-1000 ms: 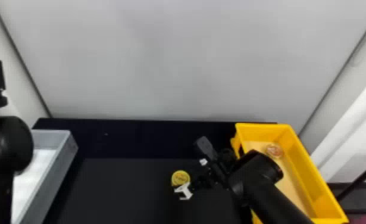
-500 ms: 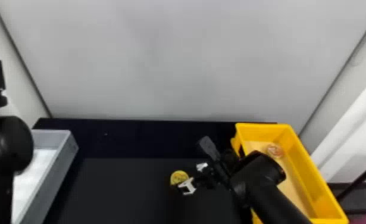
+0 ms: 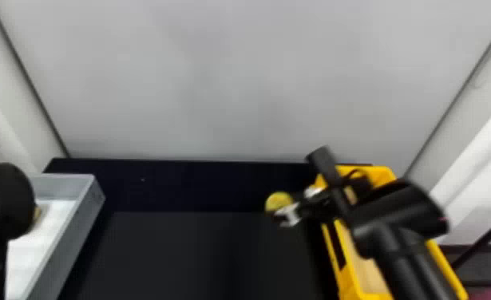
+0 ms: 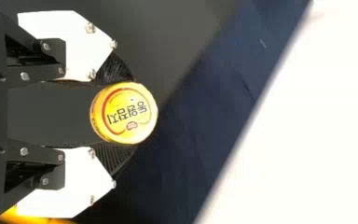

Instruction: Pick up the round yellow can and place it in the yellow rectangular box

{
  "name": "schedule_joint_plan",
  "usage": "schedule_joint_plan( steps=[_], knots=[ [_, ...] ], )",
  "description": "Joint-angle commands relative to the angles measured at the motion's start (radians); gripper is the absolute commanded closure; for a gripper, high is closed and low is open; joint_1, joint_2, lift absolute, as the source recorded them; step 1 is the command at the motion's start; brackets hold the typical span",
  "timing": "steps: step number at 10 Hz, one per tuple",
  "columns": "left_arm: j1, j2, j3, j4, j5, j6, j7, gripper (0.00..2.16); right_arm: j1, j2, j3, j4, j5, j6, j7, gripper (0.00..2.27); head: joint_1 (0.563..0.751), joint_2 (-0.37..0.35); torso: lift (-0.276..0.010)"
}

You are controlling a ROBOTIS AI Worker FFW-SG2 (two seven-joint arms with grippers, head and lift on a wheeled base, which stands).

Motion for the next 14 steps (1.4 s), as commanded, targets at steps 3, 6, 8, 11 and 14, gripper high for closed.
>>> schedule_joint_plan(
  steps=[3, 6, 8, 11, 14],
  knots=[
    [-0.009, 0.024, 0.005, -0.027, -0.010, 0.046, -0.009, 0.09, 0.020, -0.077, -0.223, -0.295, 0.151, 0.208, 0.026, 0.73, 0.694, -0.078, 0.000],
    [-0.021, 0.026, 0.002, -0.029, -0.012, 0.053, -0.017, 0.09, 0.086, -0.091, -0.425, -0.246, 0.162, 0.085, 0.024, 0.73, 0.694, -0.078, 0.000],
    [-0.023, 0.026, 0.004, -0.027, -0.012, 0.051, -0.017, 0.09, 0.113, -0.074, -0.503, -0.136, 0.117, -0.039, 0.009, 0.73, 0.694, -0.078, 0.000],
    [-0.021, 0.026, 0.008, -0.027, -0.012, 0.049, -0.017, 0.09, 0.154, -0.067, -0.534, 0.029, -0.148, -0.126, -0.169, 0.73, 0.694, -0.078, 0.000],
    [-0.020, 0.024, 0.013, -0.029, -0.012, 0.048, -0.017, 0.09, 0.194, -0.070, -0.546, 0.136, -0.284, -0.160, -0.258, 0.73, 0.694, -0.078, 0.000]
  ],
)
